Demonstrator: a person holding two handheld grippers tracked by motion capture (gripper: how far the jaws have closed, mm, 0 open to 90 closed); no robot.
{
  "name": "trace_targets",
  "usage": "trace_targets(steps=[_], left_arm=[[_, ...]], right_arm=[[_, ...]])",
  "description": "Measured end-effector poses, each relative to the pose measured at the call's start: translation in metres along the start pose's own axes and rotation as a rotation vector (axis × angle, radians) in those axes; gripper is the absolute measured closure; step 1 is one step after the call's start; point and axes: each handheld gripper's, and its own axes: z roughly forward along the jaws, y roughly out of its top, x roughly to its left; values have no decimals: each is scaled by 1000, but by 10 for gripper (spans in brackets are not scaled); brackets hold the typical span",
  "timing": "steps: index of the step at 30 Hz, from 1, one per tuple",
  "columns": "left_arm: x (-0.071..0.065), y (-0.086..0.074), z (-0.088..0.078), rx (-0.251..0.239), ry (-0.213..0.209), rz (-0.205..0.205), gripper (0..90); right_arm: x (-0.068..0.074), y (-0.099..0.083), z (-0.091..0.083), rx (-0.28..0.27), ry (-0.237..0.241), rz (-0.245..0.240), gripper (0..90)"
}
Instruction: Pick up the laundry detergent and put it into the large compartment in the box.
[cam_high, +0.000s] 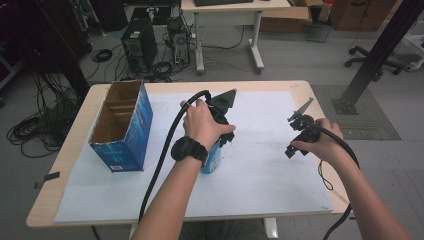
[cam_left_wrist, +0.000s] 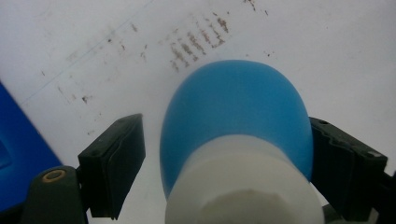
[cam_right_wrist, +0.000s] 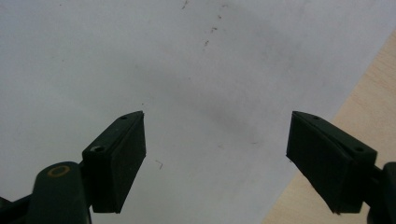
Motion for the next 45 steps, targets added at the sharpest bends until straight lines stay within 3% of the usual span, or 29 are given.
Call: trace_targets(steps=[4, 13, 32, 37, 45], left_arm=[[1, 1, 2, 10, -5, -5, 205], [4, 1, 0, 9, -50, -19, 368], [9, 3, -3, 26, -83, 4, 374], [13, 4, -11, 13, -99, 10, 374], [18, 4, -28, 3, -81, 28, 374]], right_arm=[[0, 0, 1, 1, 1, 0, 199], [0, 0, 1, 4, -1, -2, 199], [0, 1, 0, 1, -8, -4, 204], [-1, 2, -1, -2, -11, -3, 205], [-2, 2, -5, -7, -15, 0, 211]])
